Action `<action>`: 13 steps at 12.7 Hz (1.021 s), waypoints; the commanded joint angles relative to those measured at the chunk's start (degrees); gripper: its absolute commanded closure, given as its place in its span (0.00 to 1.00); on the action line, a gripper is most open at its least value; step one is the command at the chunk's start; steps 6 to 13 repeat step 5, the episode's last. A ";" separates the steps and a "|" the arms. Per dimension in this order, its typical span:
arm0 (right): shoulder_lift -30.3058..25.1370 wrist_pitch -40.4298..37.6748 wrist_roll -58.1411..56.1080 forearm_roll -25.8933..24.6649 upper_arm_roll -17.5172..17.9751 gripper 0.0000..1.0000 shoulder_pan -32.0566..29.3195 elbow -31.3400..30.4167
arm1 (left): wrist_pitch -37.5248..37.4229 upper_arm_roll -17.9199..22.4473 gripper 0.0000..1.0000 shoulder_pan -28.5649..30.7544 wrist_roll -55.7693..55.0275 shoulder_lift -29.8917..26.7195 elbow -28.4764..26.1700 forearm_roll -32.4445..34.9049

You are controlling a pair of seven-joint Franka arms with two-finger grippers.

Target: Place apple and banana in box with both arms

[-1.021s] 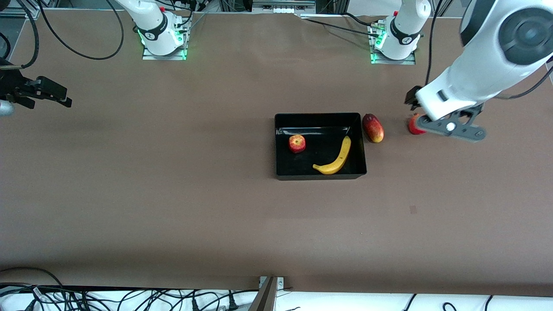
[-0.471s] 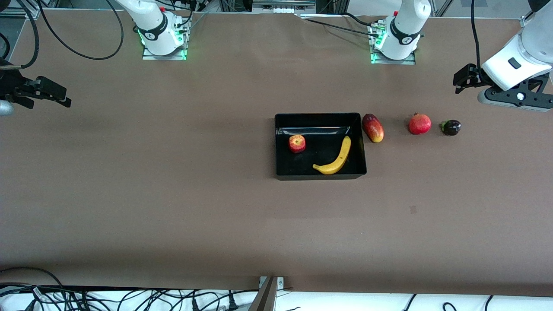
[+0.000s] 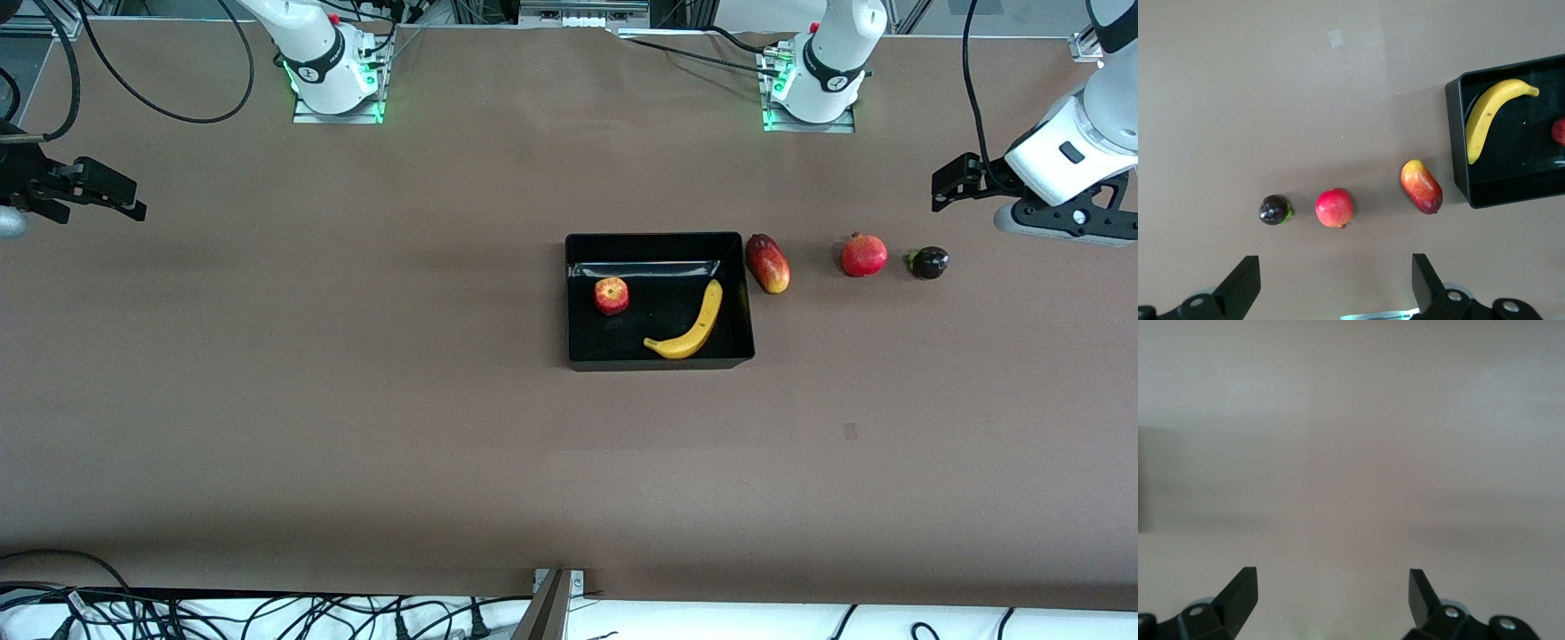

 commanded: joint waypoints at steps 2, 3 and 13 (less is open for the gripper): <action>-1.68 0.70 0.74 -0.58 0.09 0.00 -0.04 -1.65 | 0.20 -1.39 0.00 0.15 -5.38 -0.80 -0.38 -0.96; -1.68 0.70 0.74 -0.58 0.09 0.00 -0.04 -1.56 | 0.20 -1.39 0.00 0.24 -5.38 -0.80 -0.38 -0.96; -1.60 0.70 0.74 -0.58 0.09 0.00 -0.04 -1.56 | 0.20 -1.31 0.00 0.33 -5.38 -0.72 -0.29 -0.96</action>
